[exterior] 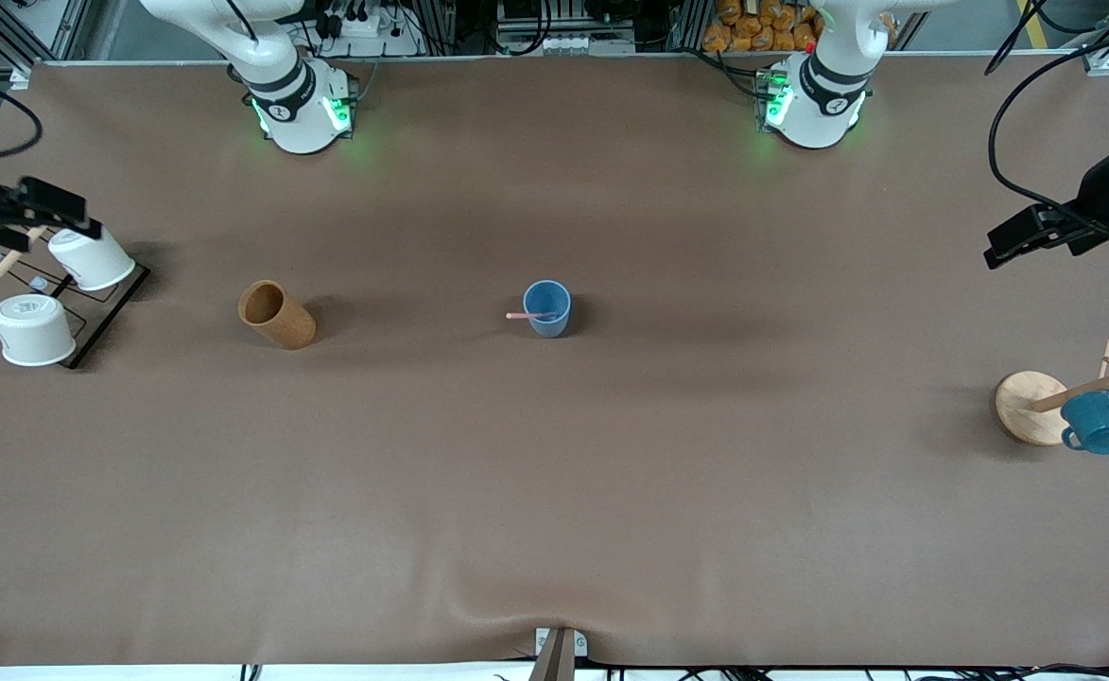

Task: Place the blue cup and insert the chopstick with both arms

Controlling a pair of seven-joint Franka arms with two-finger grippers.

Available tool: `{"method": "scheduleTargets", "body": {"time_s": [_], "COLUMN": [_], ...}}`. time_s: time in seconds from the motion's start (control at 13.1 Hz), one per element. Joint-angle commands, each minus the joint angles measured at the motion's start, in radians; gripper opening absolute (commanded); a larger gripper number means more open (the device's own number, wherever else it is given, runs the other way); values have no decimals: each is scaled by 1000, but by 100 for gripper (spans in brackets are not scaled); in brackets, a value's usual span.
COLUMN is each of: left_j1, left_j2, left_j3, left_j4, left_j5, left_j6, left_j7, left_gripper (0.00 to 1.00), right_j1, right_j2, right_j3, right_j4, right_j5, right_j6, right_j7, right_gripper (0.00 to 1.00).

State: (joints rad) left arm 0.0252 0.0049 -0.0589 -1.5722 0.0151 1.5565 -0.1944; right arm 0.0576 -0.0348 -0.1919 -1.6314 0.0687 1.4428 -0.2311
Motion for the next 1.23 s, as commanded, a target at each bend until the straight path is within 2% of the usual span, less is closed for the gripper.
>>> {"method": "scheduleTargets", "body": {"time_s": [0.0,0.23,0.31,0.61,1.15], "left_j1": [4,4,4,4,4], "left_j2": [-20,-19,-17,-14,-17], "left_j3": [-5,-4,-4,-4,-6], "left_j4": [-8,-6,7,17,17], "left_j5": [11,14,11,9,8], "left_j6": [-12,-12,-12,-12,-13], "left_j7": [23,23,24,24,24], "left_gripper": [100,100,100,100,100], "right_j1": [-19,-39,-42,-71,-79], "right_j2": [-45,-72,-73,-65,-36], "right_j3": [29,113,121,124,117], "right_j4": [1,11,18,31,88], "right_j5": [-56,-99,-99,-86,-90], "right_j6": [-41,-61,-58,4,11], "right_j7": [22,177,188,188,193], "right_gripper": [100,100,100,100,100]}}
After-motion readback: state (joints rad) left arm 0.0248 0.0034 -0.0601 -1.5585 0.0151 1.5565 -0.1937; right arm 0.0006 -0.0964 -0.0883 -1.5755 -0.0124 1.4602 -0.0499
